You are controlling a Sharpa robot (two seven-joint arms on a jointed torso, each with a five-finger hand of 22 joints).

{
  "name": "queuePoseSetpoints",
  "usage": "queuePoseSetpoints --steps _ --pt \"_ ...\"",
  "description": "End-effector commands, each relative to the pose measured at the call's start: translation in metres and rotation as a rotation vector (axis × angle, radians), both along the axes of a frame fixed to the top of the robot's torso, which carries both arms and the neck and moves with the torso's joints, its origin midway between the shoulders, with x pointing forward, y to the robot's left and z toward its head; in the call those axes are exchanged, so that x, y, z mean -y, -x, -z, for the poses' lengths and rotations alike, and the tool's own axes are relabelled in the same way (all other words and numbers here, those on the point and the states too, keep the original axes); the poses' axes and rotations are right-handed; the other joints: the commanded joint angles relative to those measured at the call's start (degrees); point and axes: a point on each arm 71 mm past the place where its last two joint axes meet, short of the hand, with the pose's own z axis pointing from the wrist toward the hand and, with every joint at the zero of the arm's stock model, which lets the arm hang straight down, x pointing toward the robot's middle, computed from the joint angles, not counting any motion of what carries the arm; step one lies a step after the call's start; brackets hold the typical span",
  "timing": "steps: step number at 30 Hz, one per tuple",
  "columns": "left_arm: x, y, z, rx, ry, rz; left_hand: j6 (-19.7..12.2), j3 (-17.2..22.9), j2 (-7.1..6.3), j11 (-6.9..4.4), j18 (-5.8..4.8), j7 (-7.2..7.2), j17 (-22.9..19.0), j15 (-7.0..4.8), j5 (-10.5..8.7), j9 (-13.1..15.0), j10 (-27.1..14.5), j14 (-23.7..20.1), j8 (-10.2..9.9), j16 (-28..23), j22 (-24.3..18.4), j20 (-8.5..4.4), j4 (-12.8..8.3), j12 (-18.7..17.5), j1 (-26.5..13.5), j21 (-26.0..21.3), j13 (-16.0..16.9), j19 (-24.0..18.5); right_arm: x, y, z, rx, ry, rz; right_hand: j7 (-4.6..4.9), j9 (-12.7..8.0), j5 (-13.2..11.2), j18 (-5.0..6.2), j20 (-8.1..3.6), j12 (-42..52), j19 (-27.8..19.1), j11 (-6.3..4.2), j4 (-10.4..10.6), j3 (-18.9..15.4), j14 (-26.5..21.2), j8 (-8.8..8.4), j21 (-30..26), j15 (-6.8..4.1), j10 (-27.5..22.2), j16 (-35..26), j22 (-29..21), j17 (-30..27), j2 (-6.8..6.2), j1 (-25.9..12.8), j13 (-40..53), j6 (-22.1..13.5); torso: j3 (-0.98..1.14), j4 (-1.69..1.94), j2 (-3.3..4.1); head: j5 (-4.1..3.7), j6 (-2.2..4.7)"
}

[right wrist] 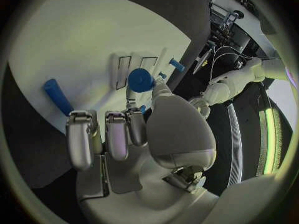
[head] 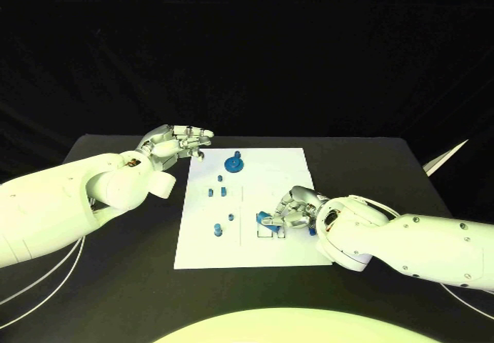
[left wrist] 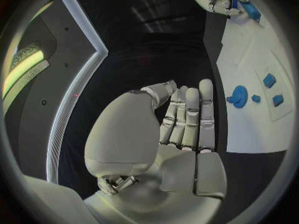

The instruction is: Assemble the parts on the task board

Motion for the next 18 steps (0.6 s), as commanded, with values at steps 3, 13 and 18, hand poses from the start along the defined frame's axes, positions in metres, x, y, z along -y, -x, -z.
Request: queuePoseSetpoints --steps 3,13,18 --pt "0.0010 0.0002 -0.0008 0.002 0.002 0.003 -0.39 0.21 0.11 -0.31 -1.73 -0.04 0.92 -0.20 -0.05 1.04 0.20 0.55 1.27 -0.87 -0.53 -0.08 -0.21 0.48 -1.49 -0.75 0.98 0.93 -0.0037 0.0037 -0.0007 0.002 0.007 -0.032 -0.07 1.55 0.27 -1.61 -0.65 -0.79 5.88 -0.53 0.19 -4.99 5.74 1.88 0.95 -0.69 1.87 0.87 15.19 12.40 0.40 -6.22 7.54 1.16 0.01 0.02 -0.02 -0.04 0.14" --pt "-0.0006 0.0002 -0.0007 0.002 0.001 -0.001 -0.56 0.26 0.09 -0.31 -1.73 -0.05 1.10 -0.20 -0.03 1.23 0.13 0.55 1.30 -1.02 -0.61 -0.07 -0.21 0.41 -1.54 -0.86 1.03 0.95 -0.0030 0.0067 -0.0037 0.029 0.030 -0.060 -0.05 1.93 0.56 -1.62 -0.64 -1.01 5.88 -0.51 0.33 -6.83 5.75 2.30 1.02 -0.67 1.90 0.88 15.20 12.48 -0.33 -11.01 7.71 0.79 -0.01 0.08 -0.01 0.03 0.06" --pt "-0.0011 0.0001 -0.0007 0.001 0.000 -0.002 -0.56 0.26 0.09 -0.31 -1.73 -0.05 1.10 -0.20 -0.03 1.23 0.13 0.55 1.30 -1.02 -0.61 -0.07 -0.21 0.41 -1.54 -0.86 1.03 0.95 -0.0012 0.0090 -0.0047 0.029 0.038 -0.070 -0.05 1.95 0.60 -1.65 -0.64 -0.97 5.91 -0.51 0.32 -6.76 5.77 2.33 1.16 -0.67 1.93 0.92 15.24 12.57 -0.33 -11.32 7.77 0.77 -0.02 0.06 -0.04 0.13 0.01"
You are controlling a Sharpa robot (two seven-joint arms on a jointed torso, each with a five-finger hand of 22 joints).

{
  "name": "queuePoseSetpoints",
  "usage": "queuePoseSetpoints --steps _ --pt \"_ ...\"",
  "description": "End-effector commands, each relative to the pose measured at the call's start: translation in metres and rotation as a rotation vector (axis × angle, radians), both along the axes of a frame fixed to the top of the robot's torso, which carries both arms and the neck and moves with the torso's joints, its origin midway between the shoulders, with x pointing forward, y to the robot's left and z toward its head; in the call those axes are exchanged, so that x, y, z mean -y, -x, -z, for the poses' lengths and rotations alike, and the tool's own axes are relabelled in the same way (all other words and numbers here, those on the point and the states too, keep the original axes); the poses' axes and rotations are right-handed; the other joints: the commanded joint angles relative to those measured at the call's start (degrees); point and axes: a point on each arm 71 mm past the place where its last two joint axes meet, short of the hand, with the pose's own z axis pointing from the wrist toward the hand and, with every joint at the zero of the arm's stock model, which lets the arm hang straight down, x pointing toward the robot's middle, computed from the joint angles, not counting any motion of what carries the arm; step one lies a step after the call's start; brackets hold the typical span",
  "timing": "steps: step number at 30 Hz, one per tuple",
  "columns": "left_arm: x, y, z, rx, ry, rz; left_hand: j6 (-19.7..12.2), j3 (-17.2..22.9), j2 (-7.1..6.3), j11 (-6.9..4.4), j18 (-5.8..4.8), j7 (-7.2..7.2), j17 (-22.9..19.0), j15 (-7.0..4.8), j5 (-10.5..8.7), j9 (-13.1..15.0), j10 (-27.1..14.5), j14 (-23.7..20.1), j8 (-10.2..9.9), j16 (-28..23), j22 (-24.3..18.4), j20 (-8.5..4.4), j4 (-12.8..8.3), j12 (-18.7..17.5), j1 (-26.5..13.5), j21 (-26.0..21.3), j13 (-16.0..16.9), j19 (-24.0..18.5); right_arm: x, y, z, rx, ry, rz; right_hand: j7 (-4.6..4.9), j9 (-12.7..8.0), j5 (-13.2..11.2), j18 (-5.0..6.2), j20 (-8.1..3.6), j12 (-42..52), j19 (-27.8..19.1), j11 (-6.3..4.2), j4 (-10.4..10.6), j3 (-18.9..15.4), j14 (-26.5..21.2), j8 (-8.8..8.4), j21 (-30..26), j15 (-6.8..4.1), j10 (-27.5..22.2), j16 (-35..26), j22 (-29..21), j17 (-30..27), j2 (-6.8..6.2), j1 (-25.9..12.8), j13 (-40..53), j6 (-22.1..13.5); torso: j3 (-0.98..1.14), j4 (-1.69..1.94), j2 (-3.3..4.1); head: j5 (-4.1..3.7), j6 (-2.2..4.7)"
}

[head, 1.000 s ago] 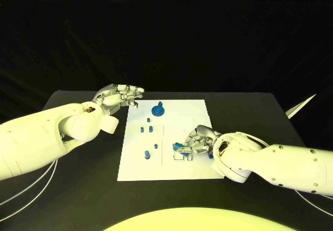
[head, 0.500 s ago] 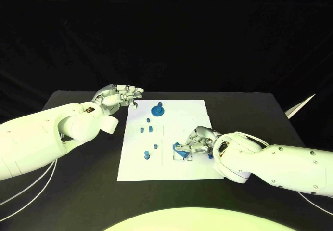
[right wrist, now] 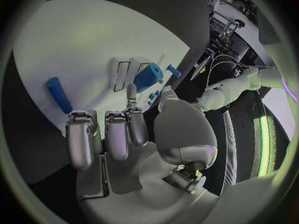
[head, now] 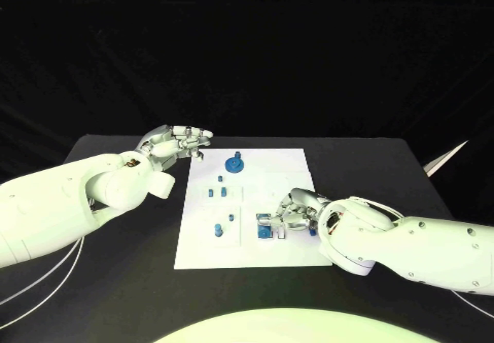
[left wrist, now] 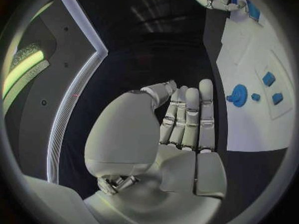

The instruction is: Assemble the parts on the task board

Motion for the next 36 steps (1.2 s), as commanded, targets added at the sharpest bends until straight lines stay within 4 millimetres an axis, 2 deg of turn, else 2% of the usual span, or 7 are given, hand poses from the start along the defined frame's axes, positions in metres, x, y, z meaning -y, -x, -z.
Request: queuePoseSetpoints --steps 1,11,15,17,18,21,36 --pt "0.0008 0.0001 -0.0007 0.002 0.002 0.002 -0.55 0.26 0.09 -0.31 -1.73 -0.04 1.03 -0.20 -0.03 1.17 0.13 0.55 1.30 -1.02 -0.57 -0.07 -0.21 0.41 -1.54 -0.86 1.02 0.95 -0.0003 0.0025 -0.0004 -0.003 0.006 -0.014 -0.06 0.80 0.60 -1.66 -0.63 -0.43 5.92 -0.50 0.21 -1.90 5.78 1.39 1.21 -0.66 1.94 0.95 15.25 12.64 -0.12 -1.87 7.80 -0.01 -0.02 0.01 -0.02 0.08 -0.08" --pt "0.0003 0.0000 -0.0005 0.001 0.001 0.001 -0.55 0.26 0.09 -0.31 -1.73 -0.04 1.03 -0.20 -0.03 1.17 0.13 0.55 1.30 -1.02 -0.57 -0.07 -0.21 0.41 -1.54 -0.86 1.02 0.95 -0.0035 0.0079 -0.0008 -0.034 -0.008 -0.046 -0.09 0.92 0.48 -1.74 -0.62 -0.25 6.00 -0.53 -0.03 -1.22 5.82 1.57 1.58 -0.67 2.12 1.02 15.35 12.83 1.49 -0.97 8.10 -0.07 -0.03 0.02 -0.04 -0.02 -0.21" --pt "0.0002 0.0000 -0.0004 0.001 0.001 0.001 -0.55 0.26 0.09 -0.31 -1.73 -0.04 1.03 -0.20 -0.03 1.17 0.13 0.55 1.30 -1.02 -0.57 -0.07 -0.21 0.41 -1.54 -0.86 1.02 0.95 -0.0029 0.0086 -0.0006 -0.040 -0.008 -0.054 -0.13 1.04 0.35 -1.74 -0.64 -0.29 6.00 -0.55 -0.35 -1.51 5.83 1.77 1.59 -0.68 2.21 1.05 15.35 12.91 2.31 3.58 8.34 -0.23 -0.04 0.09 -0.07 0.01 -0.23" --pt "-0.0002 0.0000 -0.0003 0.000 0.000 0.000 -0.55 0.26 0.09 -0.31 -1.73 -0.04 1.03 -0.20 -0.03 1.17 0.13 0.55 1.30 -1.02 -0.57 -0.07 -0.21 0.41 -1.54 -0.86 1.02 0.95 -0.0027 0.0090 -0.0005 -0.042 -0.007 -0.060 -0.14 1.05 0.42 -1.76 -0.66 -0.32 6.02 -0.58 -0.96 -1.19 5.85 1.80 1.71 -0.72 2.26 1.07 15.38 12.99 2.60 7.51 8.46 -0.37 -0.03 0.10 -0.04 0.02 -0.19" --pt "-0.0004 -0.0001 -0.0003 0.000 0.000 -0.001 -0.55 0.26 0.09 -0.31 -1.73 -0.04 1.03 -0.20 -0.03 1.17 0.13 0.55 1.30 -1.02 -0.57 -0.07 -0.21 0.41 -1.54 -0.86 1.02 0.95 -0.0027 0.0092 -0.0005 -0.043 -0.007 -0.062 -0.15 1.00 0.50 -1.75 -0.67 -0.34 6.01 -0.60 -0.95 -0.60 5.85 1.76 1.69 -0.73 2.28 1.08 15.37 13.02 2.56 9.49 8.54 -0.44 -0.04 0.09 -0.04 0.04 -0.18" --pt "-0.0005 0.0000 -0.0002 0.000 -0.001 -0.001 -0.55 0.26 0.09 -0.31 -1.73 -0.04 1.03 -0.20 -0.03 1.17 0.13 0.55 1.30 -1.02 -0.57 -0.07 -0.21 0.41 -1.54 -0.86 1.02 0.95 -0.0022 0.0092 -0.0003 -0.042 -0.003 -0.064 -0.16 0.88 0.54 -1.79 -0.68 -0.32 6.04 -0.61 -0.89 0.26 5.87 1.67 1.85 -0.74 2.35 1.12 15.42 13.13 2.35 11.78 8.67 -0.48 -0.06 0.06 -0.02 0.08 -0.15" --pt "-0.0007 0.0001 -0.0002 0.000 -0.001 -0.001 -0.60 0.32 0.16 -0.31 -1.73 -0.04 1.12 -0.20 -0.02 1.27 0.10 0.55 1.33 -1.09 -0.61 -0.06 -0.18 0.38 -1.56 -0.91 1.04 0.96 0.0030 0.0019 0.0037 -0.032 0.027 -0.037 -0.19 0.62 0.59 -1.86 -0.71 -0.25 6.13 -0.65 -0.45 1.59 5.93 1.48 2.24 -0.77 2.48 1.23 15.52 13.40 3.80 13.75 8.88 -0.34 -0.07 0.08 -0.03 0.07 -0.21"
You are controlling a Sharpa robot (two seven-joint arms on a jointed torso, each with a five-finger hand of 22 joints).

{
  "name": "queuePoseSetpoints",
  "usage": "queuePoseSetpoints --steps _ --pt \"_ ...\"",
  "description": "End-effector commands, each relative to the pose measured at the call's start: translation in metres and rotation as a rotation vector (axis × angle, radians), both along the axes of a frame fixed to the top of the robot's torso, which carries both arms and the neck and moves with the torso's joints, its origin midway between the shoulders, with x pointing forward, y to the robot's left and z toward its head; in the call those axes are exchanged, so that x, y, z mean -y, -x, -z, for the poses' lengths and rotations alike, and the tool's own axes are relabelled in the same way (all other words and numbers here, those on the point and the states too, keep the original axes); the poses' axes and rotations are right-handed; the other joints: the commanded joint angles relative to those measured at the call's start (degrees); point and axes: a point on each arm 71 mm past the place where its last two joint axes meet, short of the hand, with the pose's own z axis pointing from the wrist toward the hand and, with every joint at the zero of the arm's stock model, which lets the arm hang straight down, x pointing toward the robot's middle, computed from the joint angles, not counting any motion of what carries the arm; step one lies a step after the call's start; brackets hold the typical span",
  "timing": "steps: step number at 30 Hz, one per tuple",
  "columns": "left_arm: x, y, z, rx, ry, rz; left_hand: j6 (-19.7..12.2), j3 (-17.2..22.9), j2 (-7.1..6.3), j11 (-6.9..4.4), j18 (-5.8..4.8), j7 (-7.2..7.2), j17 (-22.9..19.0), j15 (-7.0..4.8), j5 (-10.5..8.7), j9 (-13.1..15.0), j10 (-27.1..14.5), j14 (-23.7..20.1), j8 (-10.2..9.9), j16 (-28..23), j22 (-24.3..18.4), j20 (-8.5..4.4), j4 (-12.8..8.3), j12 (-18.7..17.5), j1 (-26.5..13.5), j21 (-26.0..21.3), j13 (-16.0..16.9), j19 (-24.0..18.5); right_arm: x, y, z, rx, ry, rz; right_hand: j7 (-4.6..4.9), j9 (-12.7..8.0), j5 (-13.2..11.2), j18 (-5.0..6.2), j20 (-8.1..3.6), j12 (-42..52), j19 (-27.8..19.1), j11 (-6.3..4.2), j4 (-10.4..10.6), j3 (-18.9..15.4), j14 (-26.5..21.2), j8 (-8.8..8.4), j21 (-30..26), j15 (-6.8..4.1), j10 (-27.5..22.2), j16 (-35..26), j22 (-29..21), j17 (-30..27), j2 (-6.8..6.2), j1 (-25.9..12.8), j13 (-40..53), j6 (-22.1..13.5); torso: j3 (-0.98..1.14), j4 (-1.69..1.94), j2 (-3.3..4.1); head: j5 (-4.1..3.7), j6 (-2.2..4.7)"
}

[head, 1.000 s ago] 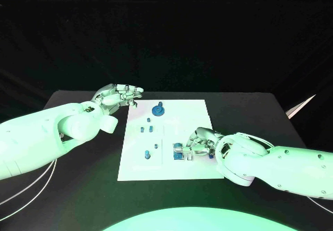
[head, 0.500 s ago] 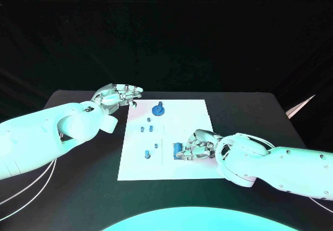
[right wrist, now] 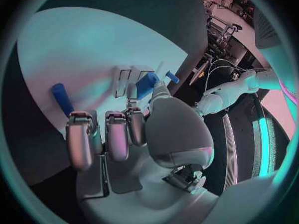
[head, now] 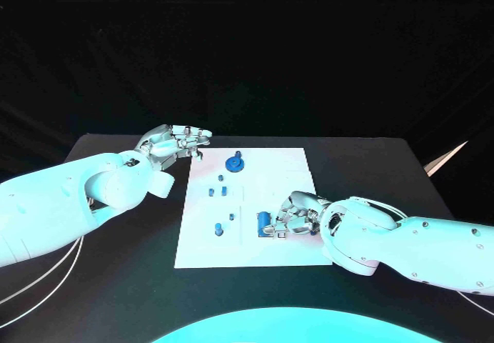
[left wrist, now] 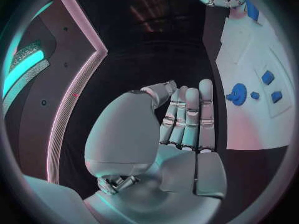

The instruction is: Assemble the parts on the task board

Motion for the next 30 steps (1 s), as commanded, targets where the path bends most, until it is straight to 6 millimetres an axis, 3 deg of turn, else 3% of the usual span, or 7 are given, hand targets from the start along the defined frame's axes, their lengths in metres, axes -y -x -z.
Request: queuePoseSetpoints --steps 1,7,17,30 --pt "0.0010 0.0001 -0.0007 0.002 0.002 0.003 -0.60 0.32 0.15 -0.30 -1.73 -0.04 1.06 -0.20 -0.02 1.20 0.10 0.55 1.33 -1.08 -0.59 -0.07 -0.18 0.39 -1.55 -0.91 1.03 0.96 0.0016 -0.0012 0.0015 0.001 0.008 0.006 -0.19 0.39 0.60 -1.86 -0.70 -0.24 6.12 -0.46 0.02 1.99 5.54 0.82 1.52 -0.38 2.30 0.77 15.52 13.36 0.61 1.43 8.38 -0.31 0.00 -0.02 0.00 0.02 -0.05" --pt "0.0007 0.0001 -0.0007 0.002 0.002 0.002 -0.60 0.32 0.15 -0.30 -1.73 -0.04 1.06 -0.20 -0.02 1.20 0.10 0.55 1.33 -1.08 -0.59 -0.07 -0.18 0.39 -1.55 -0.91 1.03 0.96 0.0040 -0.0022 0.0023 0.000 0.014 0.006 -0.20 0.36 0.58 -1.88 -0.70 -0.20 6.14 -0.46 0.16 2.07 5.55 0.84 1.60 -0.37 2.33 0.79 15.54 13.41 0.89 1.31 8.43 -0.21 0.01 0.00 -0.02 0.03 -0.03" --pt "-0.0005 0.0002 -0.0005 0.002 0.001 0.000 -0.60 0.32 0.15 -0.30 -1.73 -0.04 1.06 -0.20 -0.02 1.20 0.10 0.55 1.33 -1.08 -0.59 -0.07 -0.18 0.39 -1.55 -0.91 1.03 0.96 0.0029 0.0010 0.0025 -0.025 0.004 -0.021 -0.18 0.21 0.46 -1.86 -0.71 -0.27 6.12 -0.45 -0.26 1.61 5.54 0.72 1.53 -0.38 2.34 0.77 15.52 13.38 -1.18 2.41 8.50 -0.22 0.04 -0.01 0.02 0.11 -0.06" --pt "0.0006 0.0002 -0.0005 0.003 0.002 0.002 -0.60 0.32 0.15 -0.30 -1.73 -0.04 1.06 -0.20 -0.02 1.20 0.10 0.55 1.33 -1.08 -0.59 -0.07 -0.18 0.39 -1.55 -0.91 1.03 0.96 0.0040 -0.0013 0.0026 -0.008 0.012 -0.003 -0.17 0.20 0.49 -1.90 -0.70 -0.23 6.16 -0.44 -0.11 1.57 5.56 0.74 1.69 -0.37 2.37 0.81 15.56 13.46 -1.38 2.42 8.55 -0.14 0.00 0.01 0.01 0.01 -0.11"
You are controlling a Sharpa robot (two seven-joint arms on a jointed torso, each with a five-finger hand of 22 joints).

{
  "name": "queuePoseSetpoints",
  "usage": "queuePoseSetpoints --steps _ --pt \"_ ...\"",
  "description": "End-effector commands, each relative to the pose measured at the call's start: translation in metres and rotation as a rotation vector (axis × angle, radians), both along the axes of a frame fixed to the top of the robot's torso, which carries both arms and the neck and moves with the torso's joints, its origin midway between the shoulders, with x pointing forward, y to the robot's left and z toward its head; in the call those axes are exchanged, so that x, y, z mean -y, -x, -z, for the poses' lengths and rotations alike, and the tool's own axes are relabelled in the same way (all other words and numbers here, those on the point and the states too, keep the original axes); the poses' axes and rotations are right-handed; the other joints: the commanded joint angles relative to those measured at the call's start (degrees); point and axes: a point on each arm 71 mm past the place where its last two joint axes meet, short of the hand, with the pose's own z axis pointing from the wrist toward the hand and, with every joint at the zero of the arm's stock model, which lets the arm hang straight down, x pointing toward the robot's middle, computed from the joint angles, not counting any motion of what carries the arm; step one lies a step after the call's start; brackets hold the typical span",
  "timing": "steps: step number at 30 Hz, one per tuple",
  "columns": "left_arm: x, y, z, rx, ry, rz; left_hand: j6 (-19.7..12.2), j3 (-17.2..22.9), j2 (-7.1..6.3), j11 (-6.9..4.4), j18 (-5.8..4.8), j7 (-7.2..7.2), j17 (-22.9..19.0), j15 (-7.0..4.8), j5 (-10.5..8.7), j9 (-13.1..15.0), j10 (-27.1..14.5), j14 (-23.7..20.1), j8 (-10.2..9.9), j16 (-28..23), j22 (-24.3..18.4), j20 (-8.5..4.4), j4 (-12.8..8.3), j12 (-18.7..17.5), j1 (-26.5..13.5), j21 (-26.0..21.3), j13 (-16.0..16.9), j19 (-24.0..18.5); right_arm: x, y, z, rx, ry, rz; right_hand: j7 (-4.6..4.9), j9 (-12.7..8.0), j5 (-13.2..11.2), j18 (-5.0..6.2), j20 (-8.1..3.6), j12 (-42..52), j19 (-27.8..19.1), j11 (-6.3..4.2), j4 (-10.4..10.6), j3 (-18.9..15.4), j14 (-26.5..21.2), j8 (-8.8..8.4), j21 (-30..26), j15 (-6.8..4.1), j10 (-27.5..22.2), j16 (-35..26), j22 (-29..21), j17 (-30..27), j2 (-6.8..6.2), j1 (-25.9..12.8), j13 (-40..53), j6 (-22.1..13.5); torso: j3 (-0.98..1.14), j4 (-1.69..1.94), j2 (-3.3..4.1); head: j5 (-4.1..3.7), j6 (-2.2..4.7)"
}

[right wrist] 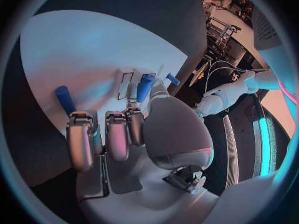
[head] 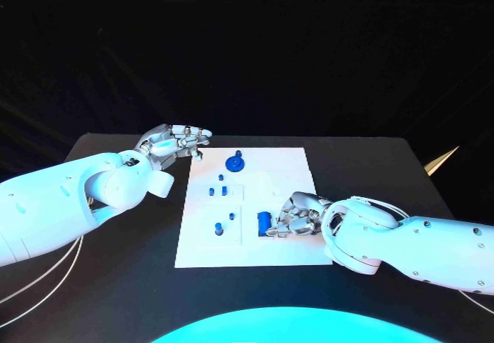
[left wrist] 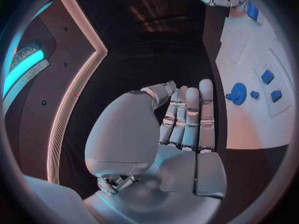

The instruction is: Assemble the parts on the task board

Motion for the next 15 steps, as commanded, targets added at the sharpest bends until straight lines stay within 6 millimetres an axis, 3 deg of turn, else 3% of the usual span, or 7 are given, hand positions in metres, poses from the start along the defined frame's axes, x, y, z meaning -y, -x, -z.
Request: queuePoseSetpoints --steps 1,8,15 --pt "0.002 0.000 -0.001 0.003 0.003 0.004 -0.60 0.32 -0.36 -0.31 -1.73 -0.04 1.04 -0.20 -0.02 1.18 0.10 0.55 1.33 -0.44 -0.59 -0.06 -0.18 0.39 -1.04 -0.91 1.02 0.96 0.000 -0.001 0.000 0.008 0.004 0.006 -0.17 0.23 1.03 -1.89 -0.52 -0.20 5.99 -0.45 -0.07 1.61 5.57 0.76 1.08 -0.36 2.39 0.83 15.56 13.50 0.34 0.77 8.52 -0.12 -0.03 0.02 -0.01 -0.04 -0.03" --pt "0.002 0.000 -0.001 0.003 0.003 0.004 -0.60 0.32 -0.36 -0.31 -1.73 -0.04 1.04 -0.20 -0.02 1.18 0.10 0.55 1.33 -0.44 -0.59 -0.06 -0.18 0.39 -1.04 -0.91 1.02 0.96 0.005 -0.001 -0.002 0.037 -0.011 0.023 -0.18 0.22 1.06 -1.86 -0.52 -0.25 5.95 -0.45 -0.02 1.67 5.55 0.77 0.94 -0.36 2.37 0.79 15.53 13.41 0.44 0.79 8.50 -0.08 -0.01 0.00 -0.07 -0.09 0.07" --pt "0.001 0.000 0.000 0.003 0.002 0.001 -0.60 0.32 -0.36 -0.31 -1.73 -0.04 1.04 -0.20 -0.02 1.18 0.10 0.55 1.33 -0.44 -0.59 -0.06 -0.18 0.39 -1.04 -0.91 1.02 0.96 0.025 0.000 -0.020 0.115 -0.076 0.070 0.74 -0.50 1.06 -1.71 -0.22 -0.91 5.77 0.27 -0.27 2.03 5.46 -0.87 0.14 0.15 1.96 0.61 15.31 13.04 -0.86 2.62 8.21 -2.42 -0.03 -0.19 -0.12 -0.54 0.46"
